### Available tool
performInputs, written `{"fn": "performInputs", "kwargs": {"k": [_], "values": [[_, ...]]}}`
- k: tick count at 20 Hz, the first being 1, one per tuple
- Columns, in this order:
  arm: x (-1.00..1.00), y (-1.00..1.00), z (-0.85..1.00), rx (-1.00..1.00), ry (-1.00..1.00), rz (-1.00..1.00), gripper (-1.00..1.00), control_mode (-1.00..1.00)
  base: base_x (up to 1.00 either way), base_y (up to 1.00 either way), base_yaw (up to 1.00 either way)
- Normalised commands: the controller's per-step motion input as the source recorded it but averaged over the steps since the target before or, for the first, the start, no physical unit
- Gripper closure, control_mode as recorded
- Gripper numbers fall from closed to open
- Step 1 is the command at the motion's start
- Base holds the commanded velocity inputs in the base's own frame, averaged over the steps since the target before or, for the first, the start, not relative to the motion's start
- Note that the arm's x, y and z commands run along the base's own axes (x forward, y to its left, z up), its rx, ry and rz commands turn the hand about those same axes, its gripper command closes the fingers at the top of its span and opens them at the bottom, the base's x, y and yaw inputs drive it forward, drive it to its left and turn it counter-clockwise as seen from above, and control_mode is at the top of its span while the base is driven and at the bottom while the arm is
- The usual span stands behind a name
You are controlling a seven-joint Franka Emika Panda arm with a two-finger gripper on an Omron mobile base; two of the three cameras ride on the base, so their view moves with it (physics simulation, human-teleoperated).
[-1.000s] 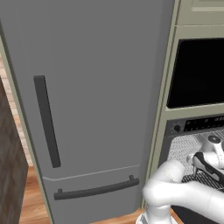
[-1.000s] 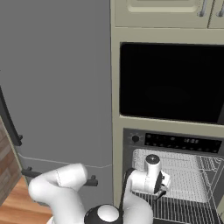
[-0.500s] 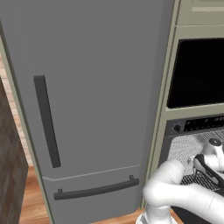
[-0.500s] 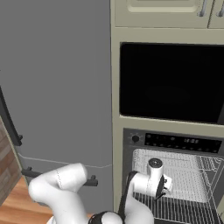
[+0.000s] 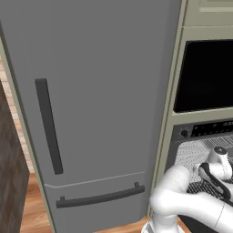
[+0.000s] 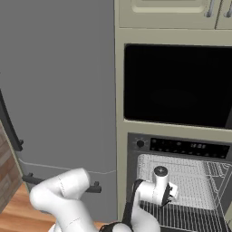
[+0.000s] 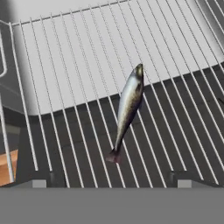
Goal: Take the fish from the oven and place it on the plate on the counter.
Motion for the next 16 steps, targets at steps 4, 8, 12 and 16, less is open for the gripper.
{"fn": "performInputs", "kwargs": {"k": [4, 8, 12, 16], "values": [[0.22, -0.18, -0.25, 0.0, 0.0, 0.0, -1.0, -1.0, 0.0, 0.0, 0.0], [0.19, -0.29, -0.16, 0.0, 0.0, 0.0, -1.0, -1.0, 0.0, 0.0, 0.0], [0.18, -0.27, -0.17, 0.0, 0.0, 0.0, -1.0, -1.0, 0.0, 0.0, 0.0], [0.24, -0.13, -0.21, 0.0, 0.0, 0.0, -1.0, -1.0, 0.0, 0.0, 0.0]]}}
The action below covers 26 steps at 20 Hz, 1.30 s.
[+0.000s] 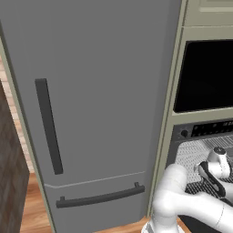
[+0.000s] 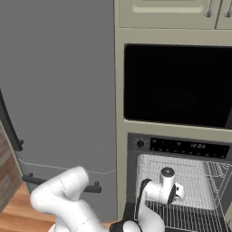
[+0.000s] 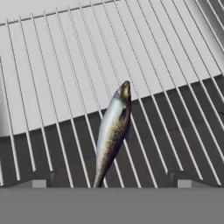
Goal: Take the fish from the oven and place it on the plate on the counter.
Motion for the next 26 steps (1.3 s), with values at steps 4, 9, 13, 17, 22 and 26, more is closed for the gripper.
{"fn": "performInputs", "kwargs": {"k": [4, 9, 13, 17, 22, 26], "values": [[0.24, -0.02, -0.26, 0.0, 0.0, 0.0, -1.0, -1.0, 0.0, 0.0, 0.0], [0.14, -0.02, -0.31, 0.0, 0.0, 0.0, -1.0, -1.0, 0.0, 0.0, 0.0], [0.12, -0.05, -0.27, 0.0, 0.0, 0.0, -1.0, -1.0, 0.0, 0.0, 0.0], [0.07, -0.1, -0.25, 0.0, 0.0, 0.0, -1.0, -1.0, 0.0, 0.0, 0.0], [0.17, -0.07, -0.34, 0.0, 0.0, 0.0, -1.0, -1.0, 0.0, 0.0, 0.0], [0.19, -0.03, -0.32, 0.0, 0.0, 0.0, -1.0, -1.0, 0.0, 0.0, 0.0]]}}
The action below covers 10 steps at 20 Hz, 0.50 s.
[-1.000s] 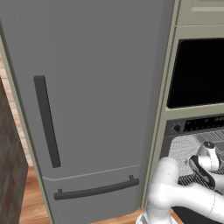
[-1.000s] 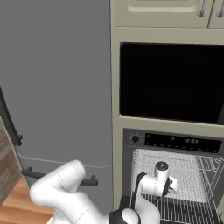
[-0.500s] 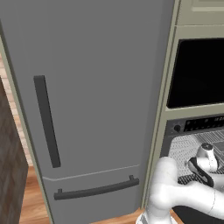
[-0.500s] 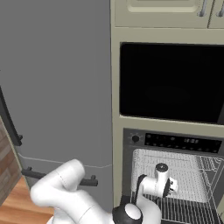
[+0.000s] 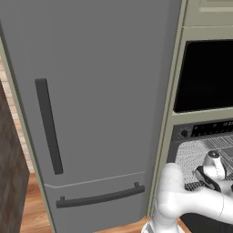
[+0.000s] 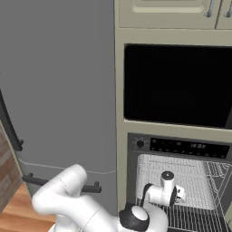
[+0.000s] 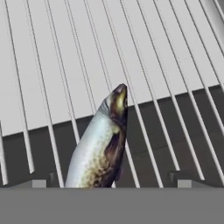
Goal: Take the fish from the oven and place it on the plate on the counter.
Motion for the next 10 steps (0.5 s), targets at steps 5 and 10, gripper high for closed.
{"fn": "performInputs", "kwargs": {"k": [5, 10], "values": [[0.21, 0.0, -0.32, 0.0, -0.01, 0.04, -1.0, -1.0, 0.0, 0.0, 0.0], [0.28, 0.0, -0.32, 0.0, -0.01, 0.06, -1.0, -1.0, 0.0, 0.0, 0.0]]}}
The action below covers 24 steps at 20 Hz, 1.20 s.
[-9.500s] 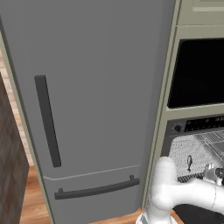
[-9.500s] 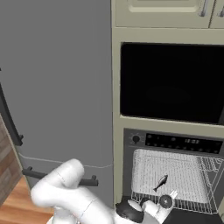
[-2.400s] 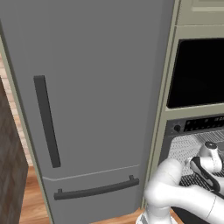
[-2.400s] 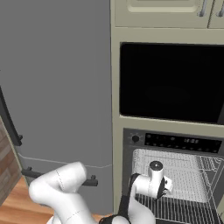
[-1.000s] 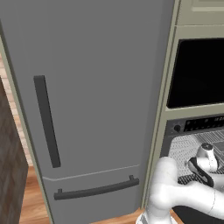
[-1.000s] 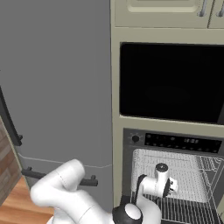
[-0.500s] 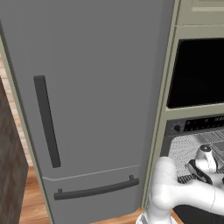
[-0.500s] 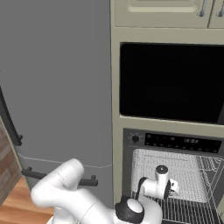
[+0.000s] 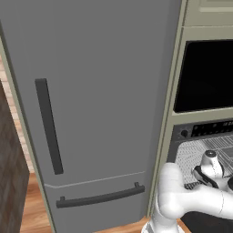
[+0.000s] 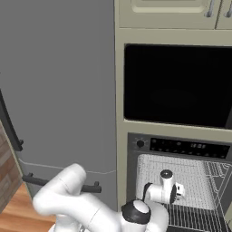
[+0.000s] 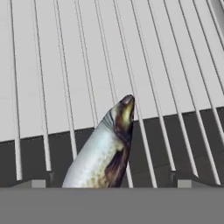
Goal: Take the fish from the oven and place it on the plate on the counter.
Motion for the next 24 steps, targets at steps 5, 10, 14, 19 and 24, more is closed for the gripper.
{"fn": "performInputs", "kwargs": {"k": [5, 10, 14, 19, 24], "values": [[0.26, 0.0, -0.38, 0.0, -0.02, 0.06, -1.0, -1.0, 0.0, 0.0, 0.0], [0.15, 0.0, -0.6, 0.0, -0.04, 0.05, 1.0, -1.0, 0.0, 0.0, 0.0], [0.1, 0.01, -0.85, 0.0, -0.03, 0.01, 1.0, -1.0, 0.0, 0.0, 0.0], [0.0, 0.13, -1.0, 0.0, -0.23, 0.03, 1.0, -1.0, 0.0, 0.0, 0.0], [-0.59, 0.0, -1.0, 0.05, -0.07, 0.04, 1.0, -1.0, 0.0, 0.0, 0.0]]}}
